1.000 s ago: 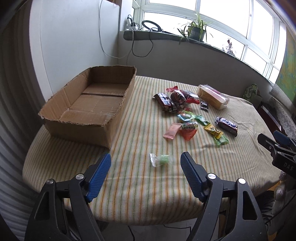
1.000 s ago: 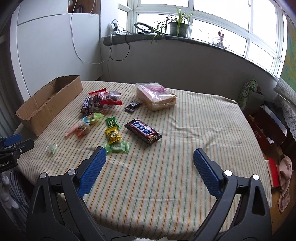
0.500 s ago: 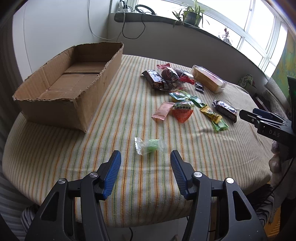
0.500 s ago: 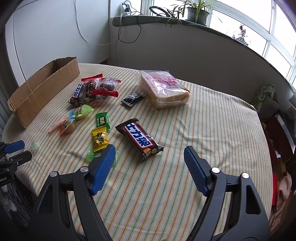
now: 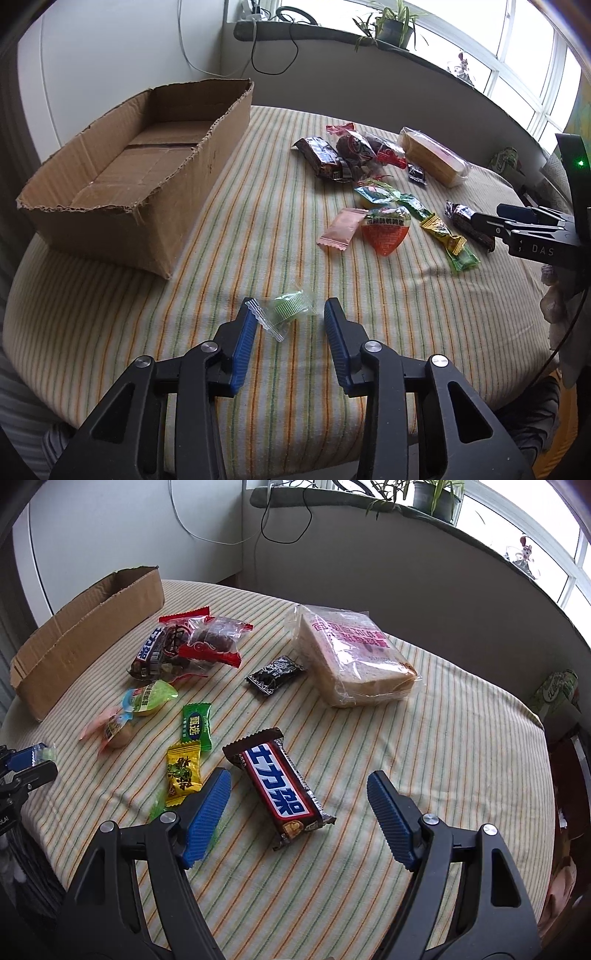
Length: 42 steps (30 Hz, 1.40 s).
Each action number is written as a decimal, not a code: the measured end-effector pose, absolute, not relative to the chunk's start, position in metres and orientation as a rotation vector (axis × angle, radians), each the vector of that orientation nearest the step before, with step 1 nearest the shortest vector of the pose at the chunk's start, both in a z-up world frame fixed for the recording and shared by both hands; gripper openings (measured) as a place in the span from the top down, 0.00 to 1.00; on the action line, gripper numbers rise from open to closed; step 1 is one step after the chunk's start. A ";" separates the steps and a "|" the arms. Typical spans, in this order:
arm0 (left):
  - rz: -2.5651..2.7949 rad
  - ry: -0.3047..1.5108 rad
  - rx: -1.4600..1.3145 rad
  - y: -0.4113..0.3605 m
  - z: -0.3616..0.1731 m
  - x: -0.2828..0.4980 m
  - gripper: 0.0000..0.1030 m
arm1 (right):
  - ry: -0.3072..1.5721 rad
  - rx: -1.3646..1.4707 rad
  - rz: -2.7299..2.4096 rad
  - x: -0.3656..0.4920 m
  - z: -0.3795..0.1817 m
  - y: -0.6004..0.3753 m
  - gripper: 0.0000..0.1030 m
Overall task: Organize snacks
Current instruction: 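Grasp the blue Snickers bar with the right tool while the left tool grasps the clear green candy, then carry the Snickers bar and clear candy over the cardboard box with both tools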
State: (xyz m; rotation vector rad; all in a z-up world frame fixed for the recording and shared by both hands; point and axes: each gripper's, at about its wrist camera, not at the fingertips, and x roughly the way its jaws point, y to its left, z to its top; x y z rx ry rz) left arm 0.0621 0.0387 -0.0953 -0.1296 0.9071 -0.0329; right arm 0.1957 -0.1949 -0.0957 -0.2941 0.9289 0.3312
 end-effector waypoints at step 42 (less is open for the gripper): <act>-0.011 0.753 -0.174 0.085 -0.037 0.060 0.83 | 0.827 -0.263 0.464 0.176 -0.037 -0.121 0.72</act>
